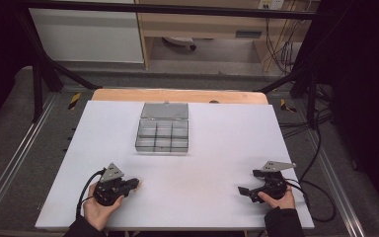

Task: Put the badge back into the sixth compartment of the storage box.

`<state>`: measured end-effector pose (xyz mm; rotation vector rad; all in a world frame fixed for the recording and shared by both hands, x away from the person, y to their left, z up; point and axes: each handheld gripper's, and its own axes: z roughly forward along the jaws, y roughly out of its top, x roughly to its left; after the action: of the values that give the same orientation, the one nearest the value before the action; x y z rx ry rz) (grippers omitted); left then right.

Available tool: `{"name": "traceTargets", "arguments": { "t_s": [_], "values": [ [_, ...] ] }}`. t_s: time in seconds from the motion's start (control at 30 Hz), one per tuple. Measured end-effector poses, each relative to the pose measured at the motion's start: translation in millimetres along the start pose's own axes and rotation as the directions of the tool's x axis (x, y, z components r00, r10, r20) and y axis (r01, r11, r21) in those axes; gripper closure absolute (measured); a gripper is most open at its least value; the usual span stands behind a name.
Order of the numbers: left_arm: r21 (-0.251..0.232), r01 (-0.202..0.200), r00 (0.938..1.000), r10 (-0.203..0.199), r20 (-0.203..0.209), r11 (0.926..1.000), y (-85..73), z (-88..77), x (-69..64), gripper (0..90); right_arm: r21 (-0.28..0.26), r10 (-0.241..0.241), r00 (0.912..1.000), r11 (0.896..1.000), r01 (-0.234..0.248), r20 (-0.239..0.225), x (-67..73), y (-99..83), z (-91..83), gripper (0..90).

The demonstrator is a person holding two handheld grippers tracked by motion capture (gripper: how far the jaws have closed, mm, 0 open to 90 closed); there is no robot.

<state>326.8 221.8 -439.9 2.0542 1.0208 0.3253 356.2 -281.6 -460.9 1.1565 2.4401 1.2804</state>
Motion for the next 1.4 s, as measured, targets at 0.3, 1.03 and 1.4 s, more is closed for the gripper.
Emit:
{"name": "traceTargets", "arguments": {
  "t_s": [0.3, 1.03, 1.4],
  "values": [
    [-0.001, -0.002, 0.9999, 0.002, 0.01, 1.0, 0.3, -0.7, 0.0, 85.9, 0.0, 0.0, 1.0, 1.0, 0.0, 0.0, -0.1, 0.0, -0.1, 0.8],
    [-0.03, 0.0, 0.9999, 0.0, 0.016, 0.9995, 3.1, -8.5, 1.6, 85.9, 0.002, 0.001, 1.0, 1.0, -0.001, -0.001, 0.1, 0.0, -0.2, 0.8],
    [-0.05, 0.008, 0.9998, -0.007, 0.018, 0.9987, 7.2, -13.8, 2.6, 85.9, 0.001, 0.0, 1.0, 1.0, 0.0, 0.001, -0.1, 0.0, -0.2, 0.8]
  ]
}}
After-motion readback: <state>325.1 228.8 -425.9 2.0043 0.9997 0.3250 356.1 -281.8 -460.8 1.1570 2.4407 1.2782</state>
